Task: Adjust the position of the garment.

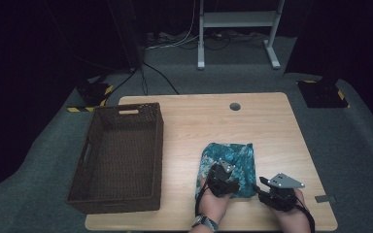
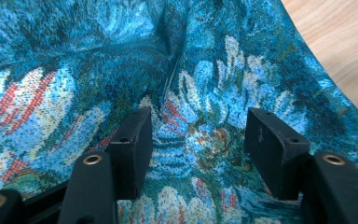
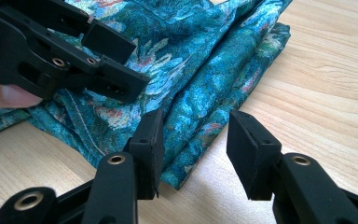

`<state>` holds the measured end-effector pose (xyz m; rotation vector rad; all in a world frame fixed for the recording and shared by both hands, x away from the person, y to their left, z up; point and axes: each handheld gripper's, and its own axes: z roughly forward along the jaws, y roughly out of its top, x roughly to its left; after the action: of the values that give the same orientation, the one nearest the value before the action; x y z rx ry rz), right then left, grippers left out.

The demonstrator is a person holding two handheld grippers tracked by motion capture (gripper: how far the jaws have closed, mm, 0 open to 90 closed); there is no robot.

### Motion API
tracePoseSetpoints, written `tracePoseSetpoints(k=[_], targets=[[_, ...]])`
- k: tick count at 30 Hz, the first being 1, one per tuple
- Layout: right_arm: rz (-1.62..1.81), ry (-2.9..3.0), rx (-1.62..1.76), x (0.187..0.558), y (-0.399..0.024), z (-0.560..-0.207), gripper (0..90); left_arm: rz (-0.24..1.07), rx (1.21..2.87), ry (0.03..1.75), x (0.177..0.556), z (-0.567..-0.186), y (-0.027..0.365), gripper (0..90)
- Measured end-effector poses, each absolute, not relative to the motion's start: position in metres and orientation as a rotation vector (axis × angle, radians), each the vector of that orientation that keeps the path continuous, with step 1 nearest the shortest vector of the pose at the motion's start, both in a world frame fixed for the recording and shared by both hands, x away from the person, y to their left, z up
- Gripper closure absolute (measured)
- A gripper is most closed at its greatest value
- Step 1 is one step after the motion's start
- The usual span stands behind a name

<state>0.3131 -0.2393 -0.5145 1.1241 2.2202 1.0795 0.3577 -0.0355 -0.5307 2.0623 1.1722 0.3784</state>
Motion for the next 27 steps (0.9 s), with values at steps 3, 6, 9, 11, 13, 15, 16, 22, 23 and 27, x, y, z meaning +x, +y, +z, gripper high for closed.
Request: tracePoseSetpoints(k=[3, 6, 9, 11, 13, 15, 16, 22, 23, 27], targets=[[1.082, 2.221, 1.127, 0.314, -0.240, -0.515, 56.5, 0.386, 2.056, 1.167, 0.359, -0.531, -0.034, 43.0], [1.081, 2.225, 1.133, 0.314, -0.240, -0.516, 56.4, 0.409, 2.043, 1.175, 0.361, -0.533, -0.028, 44.4], [1.080, 2.226, 1.131, 0.314, -0.240, -0.516, 56.4, 0.423, 2.031, 1.194, 0.364, -0.533, -0.020, 44.6], [1.077, 2.228, 1.135, 0.315, -0.240, -0.516, 55.8, 0.425, 2.024, 1.209, 0.366, -0.533, -0.014, 44.7], [1.073, 2.231, 1.139, 0.315, -0.240, -0.518, 54.7, 0.434, 2.017, 1.220, 0.368, -0.533, -0.008, 44.7], [1.069, 2.236, 1.148, 0.316, -0.240, -0.519, 52.6, 0.437, 2.004, 1.232, 0.369, -0.534, -0.002, 44.6], [1.065, 2.236, 1.153, 0.316, -0.240, -0.520, 51.8, 0.437, 1.998, 1.241, 0.370, -0.534, 0.001, 44.6], [1.055, 2.241, 1.171, 0.317, -0.240, -0.523, 50.1, 0.459, 1.993, 1.260, 0.373, -0.534, 0.016, 44.6], [1.054, 2.242, 1.175, 0.318, -0.240, -0.524, 50.0, 0.464, 1.996, 1.259, 0.373, -0.534, 0.019, 44.6], [1.048, 2.244, 1.196, 0.319, -0.242, -0.526, 48.4, 0.480, 2.001, 1.265, 0.373, -0.534, 0.029, 44.5]])
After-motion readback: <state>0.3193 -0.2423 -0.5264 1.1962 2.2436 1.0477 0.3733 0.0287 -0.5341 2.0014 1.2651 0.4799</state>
